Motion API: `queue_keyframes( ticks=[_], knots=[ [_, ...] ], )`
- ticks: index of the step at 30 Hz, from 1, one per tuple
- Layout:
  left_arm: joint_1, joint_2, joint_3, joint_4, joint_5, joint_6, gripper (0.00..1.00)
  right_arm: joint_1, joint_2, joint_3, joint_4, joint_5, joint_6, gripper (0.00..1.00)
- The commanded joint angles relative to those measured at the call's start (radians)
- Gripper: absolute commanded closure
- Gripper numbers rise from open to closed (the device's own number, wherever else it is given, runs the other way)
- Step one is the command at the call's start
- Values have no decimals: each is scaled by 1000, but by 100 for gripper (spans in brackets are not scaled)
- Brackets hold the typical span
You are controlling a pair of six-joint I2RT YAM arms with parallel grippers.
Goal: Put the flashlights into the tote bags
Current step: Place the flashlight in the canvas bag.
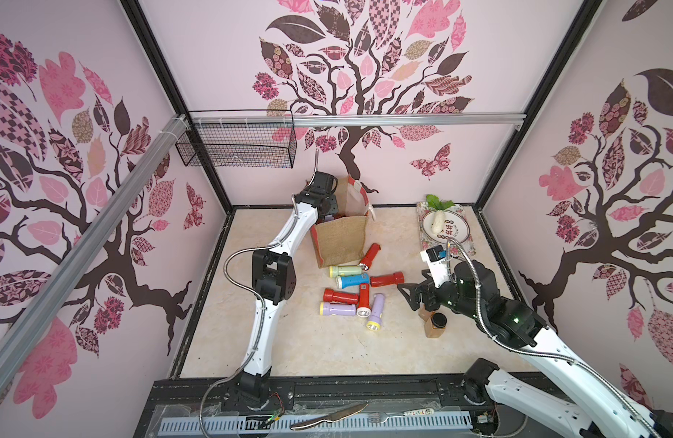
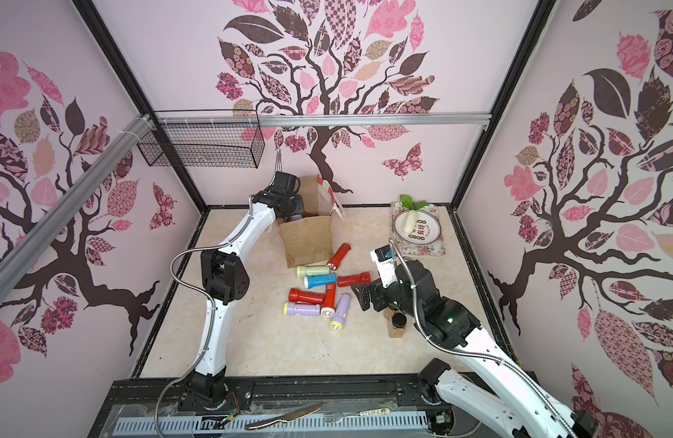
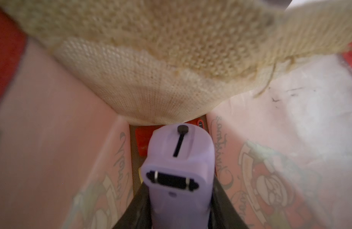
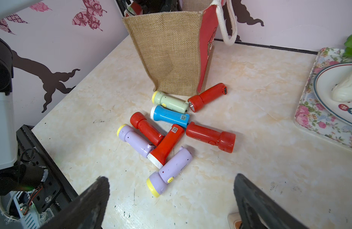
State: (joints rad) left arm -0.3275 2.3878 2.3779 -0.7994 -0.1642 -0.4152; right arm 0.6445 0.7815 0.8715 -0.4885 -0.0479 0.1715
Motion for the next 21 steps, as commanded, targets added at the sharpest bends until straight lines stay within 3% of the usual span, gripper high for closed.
queue_keyframes(
  ticks=[1, 18, 21],
  knots=[
    [4, 10, -36, 11, -12, 12, 80, -8, -2, 27, 17, 3, -19, 0],
    [-5, -101, -78, 78, 11, 30, 20, -11, 7, 44, 16, 3, -26, 0],
    [-11, -146, -89, 93, 17, 33, 17, -11, 7, 50, 12, 4, -28, 0]
  ],
)
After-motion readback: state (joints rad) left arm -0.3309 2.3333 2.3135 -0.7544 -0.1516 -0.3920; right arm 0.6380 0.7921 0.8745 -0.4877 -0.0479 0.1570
